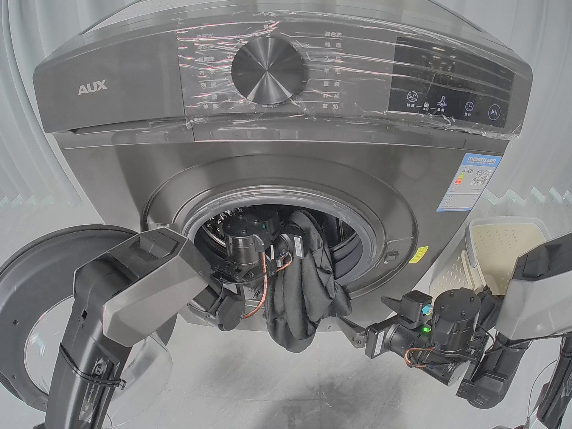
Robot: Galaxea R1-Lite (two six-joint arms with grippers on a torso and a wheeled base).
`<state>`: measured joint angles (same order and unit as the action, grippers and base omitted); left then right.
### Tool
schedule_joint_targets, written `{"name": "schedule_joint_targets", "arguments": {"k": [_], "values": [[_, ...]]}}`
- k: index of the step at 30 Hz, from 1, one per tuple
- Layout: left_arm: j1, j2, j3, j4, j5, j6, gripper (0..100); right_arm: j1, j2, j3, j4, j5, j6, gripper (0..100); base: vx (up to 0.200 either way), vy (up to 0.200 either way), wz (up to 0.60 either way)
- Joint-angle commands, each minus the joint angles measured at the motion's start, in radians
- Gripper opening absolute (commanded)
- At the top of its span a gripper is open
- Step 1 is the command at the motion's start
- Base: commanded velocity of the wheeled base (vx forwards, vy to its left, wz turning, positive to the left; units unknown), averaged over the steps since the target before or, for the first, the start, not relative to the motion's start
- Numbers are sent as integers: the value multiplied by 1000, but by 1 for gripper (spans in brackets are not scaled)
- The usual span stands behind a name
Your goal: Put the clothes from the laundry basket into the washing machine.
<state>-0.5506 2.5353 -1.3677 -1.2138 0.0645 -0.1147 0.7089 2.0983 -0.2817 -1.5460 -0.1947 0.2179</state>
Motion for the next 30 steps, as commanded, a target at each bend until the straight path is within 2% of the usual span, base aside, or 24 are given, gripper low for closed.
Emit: {"name": "schedule_joint_targets", "arguments": {"k": [1,6,11,23,24,27,30], "values": [[35,72,-140,76,3,24,0,1,2,-1,0,0,0,100,0,0,0],[67,131,-289,122,9,32,0,1,-3,-2,0,0,0,100,0,0,0],[77,151,-418,168,44,32,0,1,-1,-1,0,0,0,100,0,0,0],[69,140,-416,189,52,21,0,1,-1,-1,0,0,0,100,0,0,0],[69,140,-413,189,52,21,100,1,0,-1,0,0,0,100,0,0,0],[63,123,-384,186,52,20,100,1,0,-1,0,0,0,100,0,0,0],[47,51,-277,211,52,21,100,1,3,-1,0,0,0,100,0,0,0]]}}
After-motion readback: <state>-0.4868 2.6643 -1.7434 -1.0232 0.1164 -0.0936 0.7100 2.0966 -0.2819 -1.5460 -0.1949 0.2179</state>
